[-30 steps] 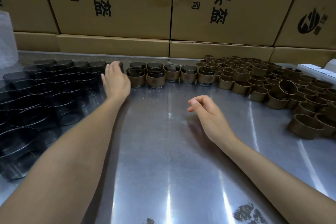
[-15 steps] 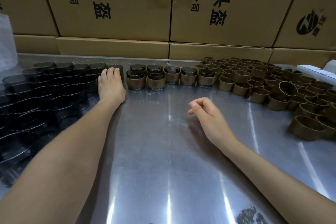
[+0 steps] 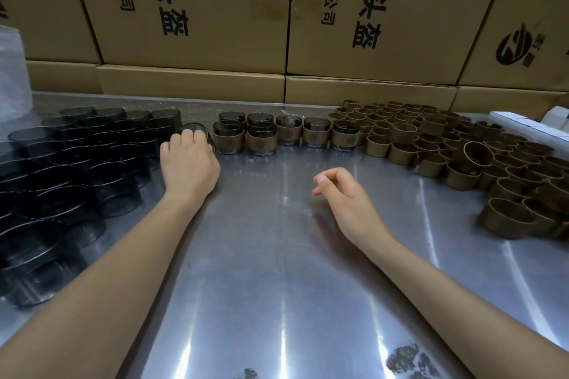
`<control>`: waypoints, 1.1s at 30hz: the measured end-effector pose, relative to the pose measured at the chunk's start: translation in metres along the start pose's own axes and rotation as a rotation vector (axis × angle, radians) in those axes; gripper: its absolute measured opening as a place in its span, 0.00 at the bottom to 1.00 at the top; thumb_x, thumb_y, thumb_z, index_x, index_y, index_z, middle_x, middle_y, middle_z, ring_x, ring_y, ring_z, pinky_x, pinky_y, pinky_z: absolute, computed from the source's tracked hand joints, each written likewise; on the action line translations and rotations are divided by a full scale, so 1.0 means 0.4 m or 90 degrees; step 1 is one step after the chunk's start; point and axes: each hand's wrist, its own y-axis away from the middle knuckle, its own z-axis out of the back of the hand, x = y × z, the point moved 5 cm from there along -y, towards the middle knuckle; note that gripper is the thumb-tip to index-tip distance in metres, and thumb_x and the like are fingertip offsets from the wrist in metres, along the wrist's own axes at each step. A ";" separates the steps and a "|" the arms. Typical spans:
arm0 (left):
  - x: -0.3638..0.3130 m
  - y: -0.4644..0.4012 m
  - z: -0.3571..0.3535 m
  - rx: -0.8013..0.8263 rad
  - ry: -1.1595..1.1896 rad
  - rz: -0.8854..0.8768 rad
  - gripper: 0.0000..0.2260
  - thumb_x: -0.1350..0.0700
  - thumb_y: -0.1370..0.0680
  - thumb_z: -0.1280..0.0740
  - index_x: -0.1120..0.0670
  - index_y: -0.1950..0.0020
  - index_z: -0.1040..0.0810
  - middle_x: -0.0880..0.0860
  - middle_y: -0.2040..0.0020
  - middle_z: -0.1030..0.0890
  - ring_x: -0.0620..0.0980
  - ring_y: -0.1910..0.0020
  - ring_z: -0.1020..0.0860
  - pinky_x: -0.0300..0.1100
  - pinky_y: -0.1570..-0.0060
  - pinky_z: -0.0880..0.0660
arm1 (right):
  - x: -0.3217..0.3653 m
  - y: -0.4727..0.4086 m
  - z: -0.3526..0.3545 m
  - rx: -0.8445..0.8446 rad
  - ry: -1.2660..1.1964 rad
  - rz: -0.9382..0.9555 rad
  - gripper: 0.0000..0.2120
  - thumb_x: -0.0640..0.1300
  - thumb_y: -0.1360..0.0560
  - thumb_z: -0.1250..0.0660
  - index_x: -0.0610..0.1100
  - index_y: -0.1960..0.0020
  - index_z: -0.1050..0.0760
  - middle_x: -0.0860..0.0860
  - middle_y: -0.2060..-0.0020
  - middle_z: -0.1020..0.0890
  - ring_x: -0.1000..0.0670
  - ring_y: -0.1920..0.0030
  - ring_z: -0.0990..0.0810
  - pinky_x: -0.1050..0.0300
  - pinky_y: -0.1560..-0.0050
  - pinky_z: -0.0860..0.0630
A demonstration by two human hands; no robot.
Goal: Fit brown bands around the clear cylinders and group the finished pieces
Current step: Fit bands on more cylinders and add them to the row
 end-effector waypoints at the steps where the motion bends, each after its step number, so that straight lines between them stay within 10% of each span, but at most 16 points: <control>1: -0.005 0.014 0.013 -0.006 0.007 -0.004 0.11 0.57 0.20 0.41 0.63 0.47 0.25 0.62 0.49 0.22 0.63 0.49 0.26 0.54 0.49 0.35 | 0.001 0.000 0.000 0.000 -0.002 -0.001 0.06 0.48 0.19 0.42 0.54 0.54 0.29 0.53 0.55 0.20 0.61 0.55 0.25 0.77 0.65 0.32; 9: -0.134 0.130 0.118 0.020 0.237 -0.041 0.10 0.54 0.20 0.42 0.55 0.59 0.27 0.49 0.61 0.26 0.53 0.57 0.29 0.47 0.48 0.40 | -0.009 -0.001 -0.005 0.021 0.068 -0.016 0.07 0.53 0.24 0.33 0.53 0.50 0.28 0.54 0.52 0.22 0.58 0.52 0.23 0.71 0.62 0.27; 15: -0.240 0.231 0.103 0.272 0.898 0.297 0.13 0.58 0.19 0.40 0.55 0.62 0.25 0.51 0.64 0.22 0.49 0.62 0.25 0.33 0.65 0.29 | -0.003 0.008 -0.019 0.086 0.149 0.010 0.26 0.58 0.31 0.27 0.51 0.38 0.32 0.56 0.44 0.23 0.54 0.40 0.25 0.51 0.40 0.25; 23: -0.231 0.213 0.095 0.471 1.123 0.416 0.11 0.60 0.18 0.44 0.61 0.52 0.23 0.57 0.61 0.20 0.49 0.67 0.20 0.40 0.63 0.22 | 0.000 0.005 -0.012 0.079 0.041 0.019 0.26 0.57 0.31 0.27 0.55 0.37 0.33 0.59 0.43 0.24 0.59 0.40 0.27 0.64 0.45 0.31; 29: -0.230 0.213 0.080 0.483 1.084 0.402 0.08 0.57 0.18 0.42 0.58 0.47 0.24 0.52 0.57 0.19 0.48 0.60 0.19 0.44 0.50 0.25 | 0.025 0.011 -0.002 0.002 0.046 0.120 0.26 0.52 0.33 0.23 0.55 0.39 0.29 0.59 0.44 0.23 0.61 0.42 0.26 0.63 0.41 0.28; 33: -0.232 0.201 0.094 0.302 0.780 0.130 0.12 0.59 0.17 0.43 0.54 0.35 0.26 0.52 0.38 0.23 0.46 0.43 0.23 0.37 0.41 0.28 | 0.025 0.011 0.009 -0.037 0.039 0.104 0.32 0.51 0.33 0.24 0.52 0.33 0.33 0.62 0.44 0.25 0.65 0.43 0.27 0.71 0.44 0.31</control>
